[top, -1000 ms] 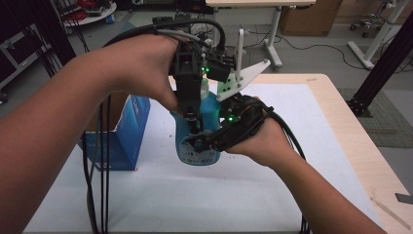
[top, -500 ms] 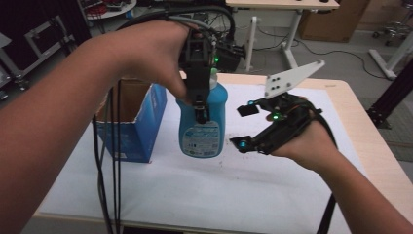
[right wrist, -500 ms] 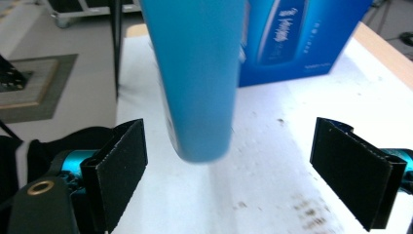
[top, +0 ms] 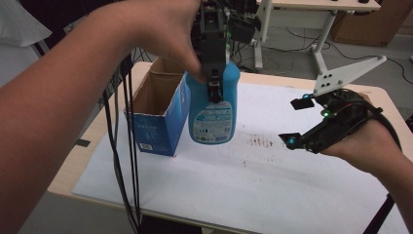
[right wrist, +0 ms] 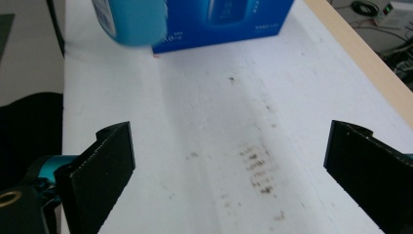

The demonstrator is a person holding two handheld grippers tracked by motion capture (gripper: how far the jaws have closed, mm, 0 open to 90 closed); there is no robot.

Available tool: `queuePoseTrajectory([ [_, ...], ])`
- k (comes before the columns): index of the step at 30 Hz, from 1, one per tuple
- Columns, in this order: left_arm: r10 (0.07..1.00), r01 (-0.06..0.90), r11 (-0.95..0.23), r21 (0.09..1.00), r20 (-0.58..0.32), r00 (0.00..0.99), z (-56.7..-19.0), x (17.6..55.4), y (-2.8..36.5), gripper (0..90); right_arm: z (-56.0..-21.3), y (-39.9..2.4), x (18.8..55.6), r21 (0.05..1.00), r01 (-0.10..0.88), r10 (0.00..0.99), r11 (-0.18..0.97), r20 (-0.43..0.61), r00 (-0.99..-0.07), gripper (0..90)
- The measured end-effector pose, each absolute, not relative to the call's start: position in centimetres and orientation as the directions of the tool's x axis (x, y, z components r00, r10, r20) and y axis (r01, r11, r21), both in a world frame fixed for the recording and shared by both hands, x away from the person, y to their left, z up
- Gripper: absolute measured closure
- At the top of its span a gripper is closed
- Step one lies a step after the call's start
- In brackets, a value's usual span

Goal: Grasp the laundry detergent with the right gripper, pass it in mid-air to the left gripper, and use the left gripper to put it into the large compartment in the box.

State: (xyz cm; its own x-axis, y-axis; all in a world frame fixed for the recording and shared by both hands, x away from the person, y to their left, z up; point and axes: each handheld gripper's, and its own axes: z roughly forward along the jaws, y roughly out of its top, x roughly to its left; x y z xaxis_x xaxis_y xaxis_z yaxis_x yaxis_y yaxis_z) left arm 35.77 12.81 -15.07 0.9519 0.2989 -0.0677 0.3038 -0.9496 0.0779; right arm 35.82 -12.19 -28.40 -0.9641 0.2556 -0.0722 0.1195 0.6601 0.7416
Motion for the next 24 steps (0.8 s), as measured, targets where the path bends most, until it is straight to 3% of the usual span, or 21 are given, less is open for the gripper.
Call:
queuePoseTrajectory([
  [11, 0.458, 0.464, -0.880, 0.102, -0.075, 0.886, -11.9, 36.3, 17.0, 38.2, -26.4, -14.9, 38.0, 0.625, 0.159, 0.268, 0.764, -0.083, -0.960, 0.5],
  [18, 0.673, 0.677, -0.730, 0.098, -0.073, 0.736, -10.2, 37.1, 20.5, 38.1, -25.3, -16.4, 38.5, 0.569, 0.172, 0.272, 0.804, -0.096, -0.958, 0.5],
  [21, 0.697, 0.700, -0.708, 0.094, -0.067, 0.714, -10.1, 37.2, 21.0, 38.1, -25.2, -16.5, 38.5, 0.567, 0.171, 0.272, 0.806, -0.097, -0.957, 0.5],
  [24, 0.793, 0.794, -0.603, 0.081, -0.045, 0.607, -10.0, 37.9, 22.9, 38.1, -25.2, -16.8, 38.5, 0.559, 0.175, 0.270, 0.810, -0.092, -0.958, 0.6],
])
